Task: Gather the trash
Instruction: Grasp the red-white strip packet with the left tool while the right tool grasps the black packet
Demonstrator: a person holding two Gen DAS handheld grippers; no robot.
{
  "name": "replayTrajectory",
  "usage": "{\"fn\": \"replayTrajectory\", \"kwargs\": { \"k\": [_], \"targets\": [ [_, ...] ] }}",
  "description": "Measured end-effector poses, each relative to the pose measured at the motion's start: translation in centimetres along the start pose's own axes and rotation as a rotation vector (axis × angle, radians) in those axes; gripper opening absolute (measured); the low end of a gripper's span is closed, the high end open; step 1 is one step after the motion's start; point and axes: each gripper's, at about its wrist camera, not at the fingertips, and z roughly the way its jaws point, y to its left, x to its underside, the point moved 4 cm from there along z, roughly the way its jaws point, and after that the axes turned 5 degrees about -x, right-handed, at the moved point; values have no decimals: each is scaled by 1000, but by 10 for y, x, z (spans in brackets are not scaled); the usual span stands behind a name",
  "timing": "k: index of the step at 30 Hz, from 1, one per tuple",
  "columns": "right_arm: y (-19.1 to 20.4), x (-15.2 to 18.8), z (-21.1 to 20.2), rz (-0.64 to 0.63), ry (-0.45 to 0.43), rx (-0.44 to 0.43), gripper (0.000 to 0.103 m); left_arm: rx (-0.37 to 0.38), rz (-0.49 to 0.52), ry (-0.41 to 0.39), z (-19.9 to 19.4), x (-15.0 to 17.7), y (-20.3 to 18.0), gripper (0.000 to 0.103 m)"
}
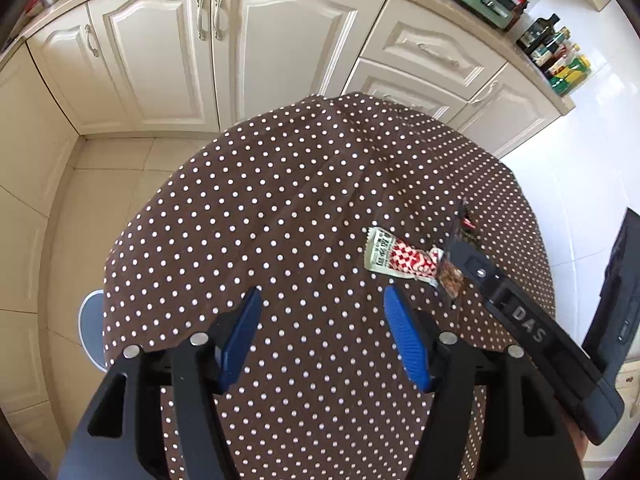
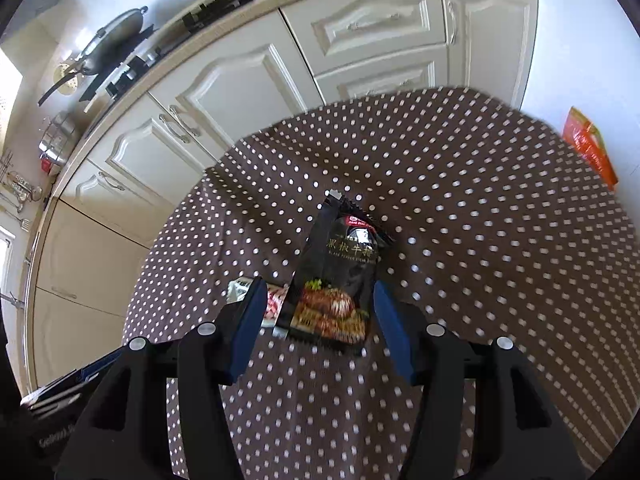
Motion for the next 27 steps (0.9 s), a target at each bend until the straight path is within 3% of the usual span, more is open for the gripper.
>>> {"fn": "replayTrajectory", "kwargs": {
  "k": [4, 7, 11, 20, 27],
  "targets": [
    [-5, -7, 17, -18, 21, 8, 50, -16, -10, 11, 11, -6, -1, 63],
    [-4, -11, 19, -65, 11, 1, 38, -13, -1, 18, 18, -11, -9, 63],
    [-10, -17, 11, -85, 8, -29, 10, 4, 15, 24, 30, -17, -26, 62],
    [-39, -21, -15, -77, -41, -4, 9, 47, 34, 52, 57, -28, -68, 62],
    [-51, -14, -16, -47, -34, -8, 9, -16, 18, 66, 74, -36, -84, 66]
  ]
}}
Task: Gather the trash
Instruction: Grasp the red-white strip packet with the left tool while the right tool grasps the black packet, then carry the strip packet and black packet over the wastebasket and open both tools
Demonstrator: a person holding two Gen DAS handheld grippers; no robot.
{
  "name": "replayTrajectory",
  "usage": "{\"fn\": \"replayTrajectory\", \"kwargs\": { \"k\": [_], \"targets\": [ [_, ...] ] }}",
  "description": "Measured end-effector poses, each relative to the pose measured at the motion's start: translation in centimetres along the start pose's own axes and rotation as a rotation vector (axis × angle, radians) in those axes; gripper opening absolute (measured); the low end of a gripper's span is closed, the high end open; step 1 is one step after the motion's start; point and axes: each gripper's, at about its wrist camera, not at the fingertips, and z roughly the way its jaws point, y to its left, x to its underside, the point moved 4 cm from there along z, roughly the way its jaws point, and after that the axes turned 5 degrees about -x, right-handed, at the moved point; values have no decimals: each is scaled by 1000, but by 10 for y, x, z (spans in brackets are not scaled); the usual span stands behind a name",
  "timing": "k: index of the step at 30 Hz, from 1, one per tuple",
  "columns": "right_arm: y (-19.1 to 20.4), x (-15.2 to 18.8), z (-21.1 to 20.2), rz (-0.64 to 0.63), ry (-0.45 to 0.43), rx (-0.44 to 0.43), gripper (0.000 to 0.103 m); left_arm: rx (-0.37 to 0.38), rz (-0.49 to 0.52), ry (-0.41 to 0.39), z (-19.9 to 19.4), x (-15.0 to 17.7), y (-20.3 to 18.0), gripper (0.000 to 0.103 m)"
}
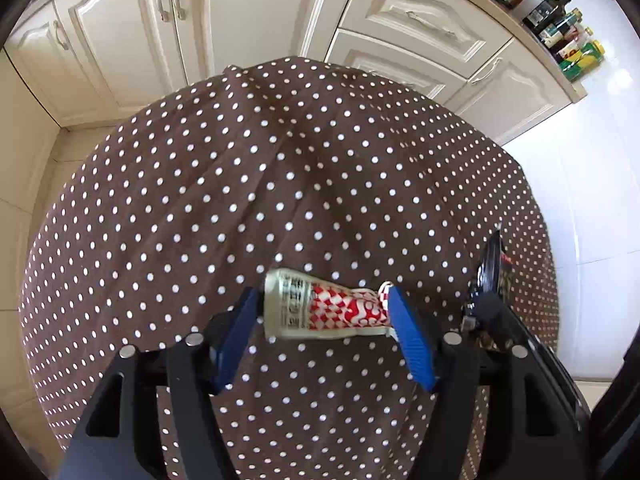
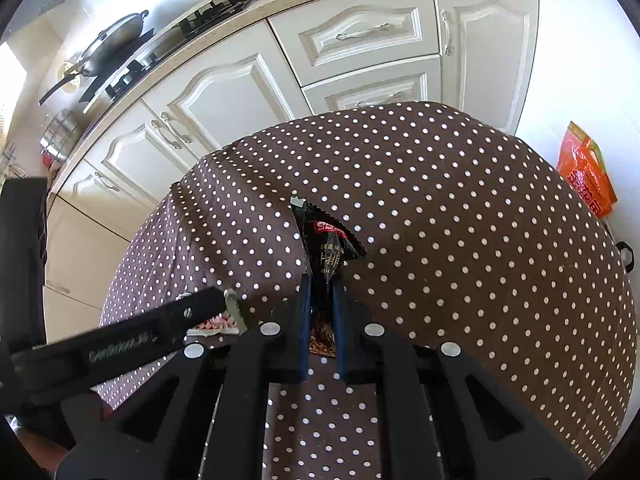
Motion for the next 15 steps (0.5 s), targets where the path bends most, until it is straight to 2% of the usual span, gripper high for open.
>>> {"fn": "replayTrajectory", "kwargs": {
  "k": [4, 8, 10, 12, 15],
  "targets": [
    [1, 1, -1, 2, 1, -6, 9, -46, 61, -27, 6, -2, -15, 65],
    [2, 2, -3, 4, -1, -8, 9, -51, 96, -41, 5, 2, -24, 53],
    [3, 4, -5, 4, -4, -7, 9, -52, 106, -51, 3, 8, -25, 50],
    [6, 6, -7, 0, -7, -5, 9, -50, 108, -59, 0, 15, -25, 42],
    [13, 6, -9, -11, -12, -2, 9, -41, 128, -66, -6, 21, -20, 38]
  ]
}}
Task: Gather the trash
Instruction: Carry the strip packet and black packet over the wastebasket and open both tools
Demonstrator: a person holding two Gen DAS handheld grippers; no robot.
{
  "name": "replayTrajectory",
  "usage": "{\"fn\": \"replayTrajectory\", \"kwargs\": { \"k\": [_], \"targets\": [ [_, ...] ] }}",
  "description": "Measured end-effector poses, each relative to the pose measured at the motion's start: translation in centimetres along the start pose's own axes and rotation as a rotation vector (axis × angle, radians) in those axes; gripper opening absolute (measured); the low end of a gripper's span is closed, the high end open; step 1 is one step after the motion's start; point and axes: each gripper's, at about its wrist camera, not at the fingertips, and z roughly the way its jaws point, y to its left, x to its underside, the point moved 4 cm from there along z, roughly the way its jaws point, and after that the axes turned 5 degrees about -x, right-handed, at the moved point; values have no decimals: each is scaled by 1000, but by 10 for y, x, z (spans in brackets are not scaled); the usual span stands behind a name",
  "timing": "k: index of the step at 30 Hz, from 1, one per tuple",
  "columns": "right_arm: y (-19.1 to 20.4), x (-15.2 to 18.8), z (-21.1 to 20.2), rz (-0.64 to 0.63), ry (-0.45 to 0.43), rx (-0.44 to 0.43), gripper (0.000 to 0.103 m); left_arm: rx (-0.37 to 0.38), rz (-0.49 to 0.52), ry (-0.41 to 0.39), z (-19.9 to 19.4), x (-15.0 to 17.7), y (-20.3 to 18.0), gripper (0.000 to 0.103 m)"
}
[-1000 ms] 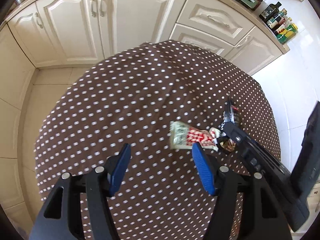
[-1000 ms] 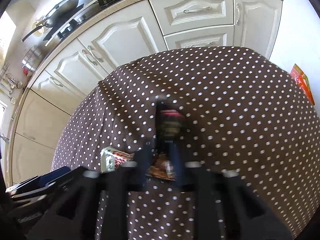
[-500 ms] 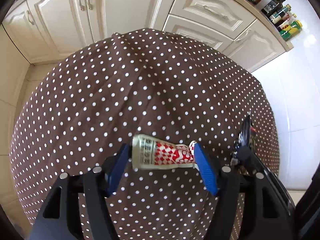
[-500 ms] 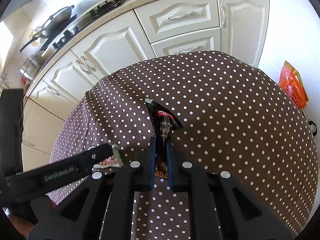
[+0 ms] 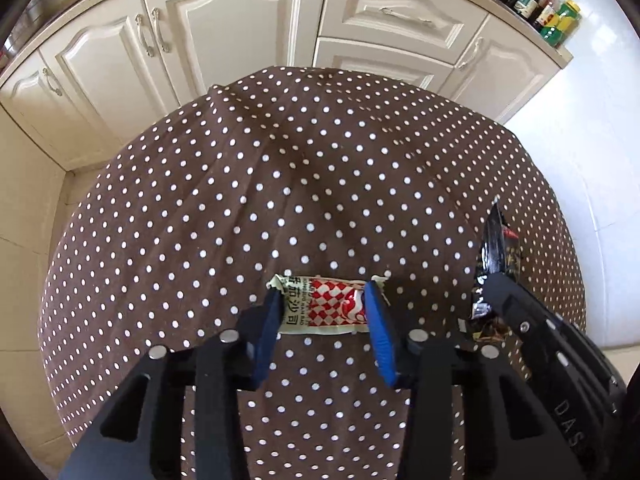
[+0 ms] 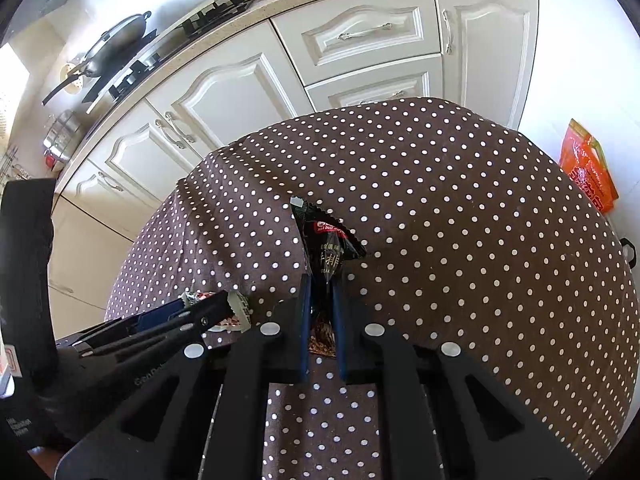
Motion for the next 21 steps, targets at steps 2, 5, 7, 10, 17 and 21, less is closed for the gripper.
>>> {"fn": "replayTrajectory", "kwargs": {
  "k": [2, 5, 7, 10, 17, 21],
  "targets": [
    [6, 0, -2, -8, -7, 3, 9, 20, -3, -14, -6, 8, 6, 28],
    [17, 2, -5, -23, -14, 4, 9, 85, -21, 1, -18, 20, 21, 4],
    [26, 3, -6, -33, -16, -1, 9, 99, -28, 3, -21, 27, 32, 4],
    [40, 7, -7, -46, -15, -7, 9, 125, -52, -6, -31, 37, 49, 3],
    [98, 26, -11, -104, -5, -32, 9, 149, -121, -46, -68, 61, 111, 3],
    [146, 41, -9, -154, 10, -67, 9, 133, -176, -65, -89, 78, 164, 3]
  ]
}}
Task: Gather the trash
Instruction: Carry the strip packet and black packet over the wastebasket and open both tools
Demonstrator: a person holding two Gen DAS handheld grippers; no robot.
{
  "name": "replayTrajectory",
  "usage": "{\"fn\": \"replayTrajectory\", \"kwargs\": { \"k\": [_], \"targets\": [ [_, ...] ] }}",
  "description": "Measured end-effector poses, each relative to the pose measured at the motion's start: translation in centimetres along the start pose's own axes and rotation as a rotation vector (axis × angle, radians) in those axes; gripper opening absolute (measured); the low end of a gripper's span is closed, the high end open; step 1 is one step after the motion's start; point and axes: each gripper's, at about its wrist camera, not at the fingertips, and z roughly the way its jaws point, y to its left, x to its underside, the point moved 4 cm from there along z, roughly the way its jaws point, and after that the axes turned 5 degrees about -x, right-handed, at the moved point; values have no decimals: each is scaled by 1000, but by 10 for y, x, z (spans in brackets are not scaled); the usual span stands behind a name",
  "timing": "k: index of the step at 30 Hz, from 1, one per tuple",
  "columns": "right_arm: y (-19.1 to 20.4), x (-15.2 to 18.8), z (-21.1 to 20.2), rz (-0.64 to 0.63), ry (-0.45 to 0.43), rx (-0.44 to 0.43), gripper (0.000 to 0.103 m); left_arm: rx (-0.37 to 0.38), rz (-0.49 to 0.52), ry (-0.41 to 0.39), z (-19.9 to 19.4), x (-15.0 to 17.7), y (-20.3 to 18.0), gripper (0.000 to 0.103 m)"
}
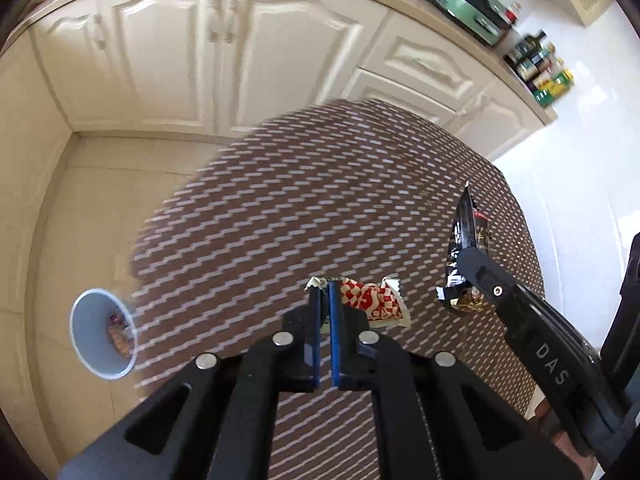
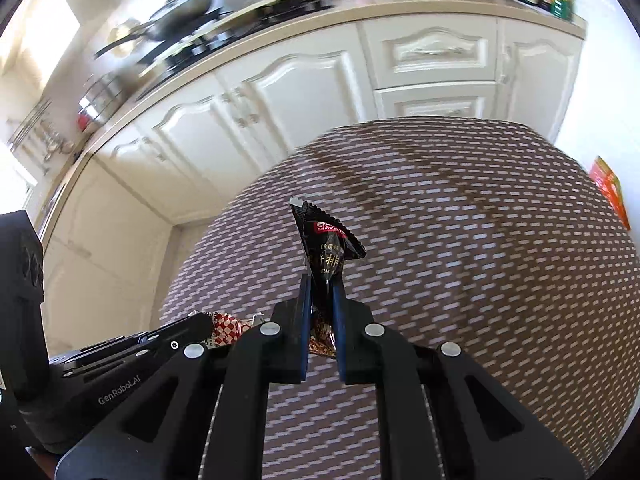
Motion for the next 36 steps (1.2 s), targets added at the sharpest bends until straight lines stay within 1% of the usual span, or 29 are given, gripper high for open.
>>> {"fn": "replayTrajectory", "kwargs": {
  "k": [1, 3, 4, 6, 8, 9, 10, 12, 13, 15, 18, 21, 27, 30, 32, 34, 36],
  "targets": [
    [18, 3, 3, -16, 6, -15, 9, -5, -11, -4, -3, -2, 12, 3],
    [55, 12, 11, -48, 21, -48, 9, -19, -41, -18, -21, 4, 44, 3],
    [69, 16, 14, -59, 27, -60, 9, -29, -57, -26, -31, 6, 63, 3],
    [108, 27, 24, -89, 46, -98, 9, -48, -82, -37, -45, 8, 98, 3],
    [139, 37, 32, -113, 61, -128, 9, -76, -117, -52, -66, 16, 143, 3],
    [162, 45, 38, -132, 75, -150, 9, -83, -126, -55, -69, 17, 153, 3],
    [177, 50, 43, -141, 85, -167, 9, -101, -145, -59, -79, 24, 177, 3],
    [212, 64, 55, -167, 114, -203, 9, -122, -175, -63, -91, 35, 208, 3],
    [224, 69, 59, -176, 124, -214, 9, -139, -200, -64, -99, 43, 232, 3],
    [254, 82, 70, -200, 152, -242, 9, -162, -237, -64, -111, 55, 267, 3],
    [290, 100, 82, -224, 187, -270, 9, -200, -267, -67, -124, 69, 307, 3],
    [317, 113, 89, -250, 213, -285, 9, -231, -300, -64, -136, 83, 347, 3],
    [353, 126, 98, -285, 231, -286, 9, -238, -331, -64, -142, 85, 388, 3],
    [362, 125, 102, -290, 229, -277, 9, -234, -333, -69, -141, 79, 394, 4],
    [362, 126, 101, -289, 227, -272, 9, -218, -336, -59, -138, 75, 400, 5],
    [365, 126, 103, -285, 228, -268, 9, -224, -343, -58, -134, 72, 402, 6],
    [366, 125, 106, -283, 229, -262, 9, -214, -351, -52, -130, 71, 406, 8]
  ]
}}
